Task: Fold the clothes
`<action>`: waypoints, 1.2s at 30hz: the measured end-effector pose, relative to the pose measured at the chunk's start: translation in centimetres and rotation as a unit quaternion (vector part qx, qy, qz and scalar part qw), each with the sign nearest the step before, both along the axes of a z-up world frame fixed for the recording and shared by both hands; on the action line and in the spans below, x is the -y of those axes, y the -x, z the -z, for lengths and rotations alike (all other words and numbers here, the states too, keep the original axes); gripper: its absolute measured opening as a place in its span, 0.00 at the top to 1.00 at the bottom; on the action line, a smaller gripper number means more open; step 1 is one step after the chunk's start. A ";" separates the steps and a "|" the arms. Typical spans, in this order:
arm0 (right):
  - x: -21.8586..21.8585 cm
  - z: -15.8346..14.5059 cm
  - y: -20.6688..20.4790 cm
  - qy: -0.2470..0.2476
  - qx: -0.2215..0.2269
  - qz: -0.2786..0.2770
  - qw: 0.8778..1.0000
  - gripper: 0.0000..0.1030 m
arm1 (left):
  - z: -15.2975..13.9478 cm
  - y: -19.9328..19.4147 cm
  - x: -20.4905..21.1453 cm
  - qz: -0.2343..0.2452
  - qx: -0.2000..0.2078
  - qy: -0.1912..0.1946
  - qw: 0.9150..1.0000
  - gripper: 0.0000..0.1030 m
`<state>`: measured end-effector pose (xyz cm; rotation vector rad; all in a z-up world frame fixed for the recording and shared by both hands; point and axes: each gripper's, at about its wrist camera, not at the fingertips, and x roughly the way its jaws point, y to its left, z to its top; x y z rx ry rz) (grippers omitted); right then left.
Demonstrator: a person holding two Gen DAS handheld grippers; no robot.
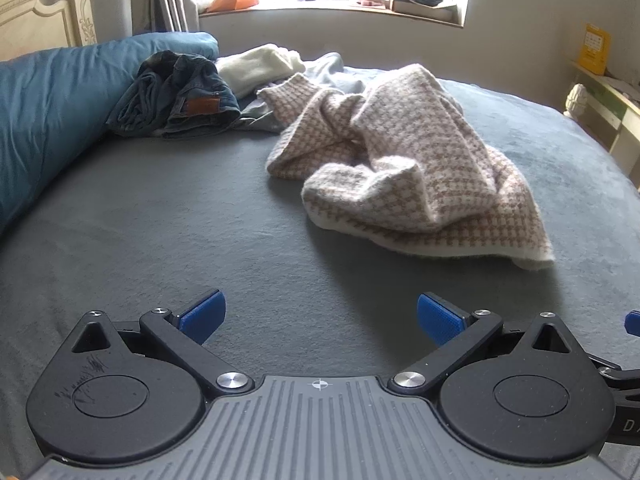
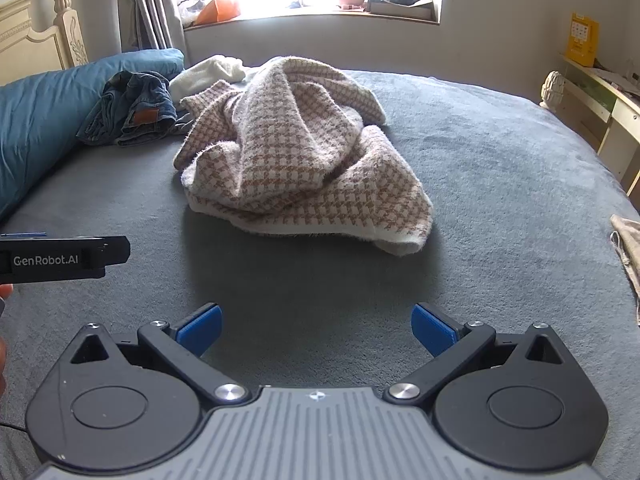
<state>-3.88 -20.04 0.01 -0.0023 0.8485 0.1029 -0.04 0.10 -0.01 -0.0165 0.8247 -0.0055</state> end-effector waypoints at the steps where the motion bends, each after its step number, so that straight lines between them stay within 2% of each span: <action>1: 0.0 0.0 0.0 0.001 -0.001 0.001 1.000 0.00 | 0.0 0.0 -0.1 0.000 0.000 0.002 1.000 0.00; 16: -0.1 0.4 -0.4 0.011 -0.014 0.034 0.999 0.00 | 0.1 0.4 -1.0 -0.002 0.002 0.027 1.000 0.00; 19: -0.1 0.4 -0.4 0.014 -0.014 0.038 0.999 0.00 | 0.2 0.5 -1.0 -0.020 0.006 0.022 1.000 0.00; 25: 0.1 0.4 -0.5 0.016 -0.018 0.050 0.998 0.00 | 0.2 0.5 -1.4 -0.023 0.001 0.039 0.999 0.00; 36: 0.1 0.2 -0.4 0.009 -0.023 0.062 0.998 0.00 | 0.3 0.8 -0.8 -0.026 0.003 0.011 1.000 0.00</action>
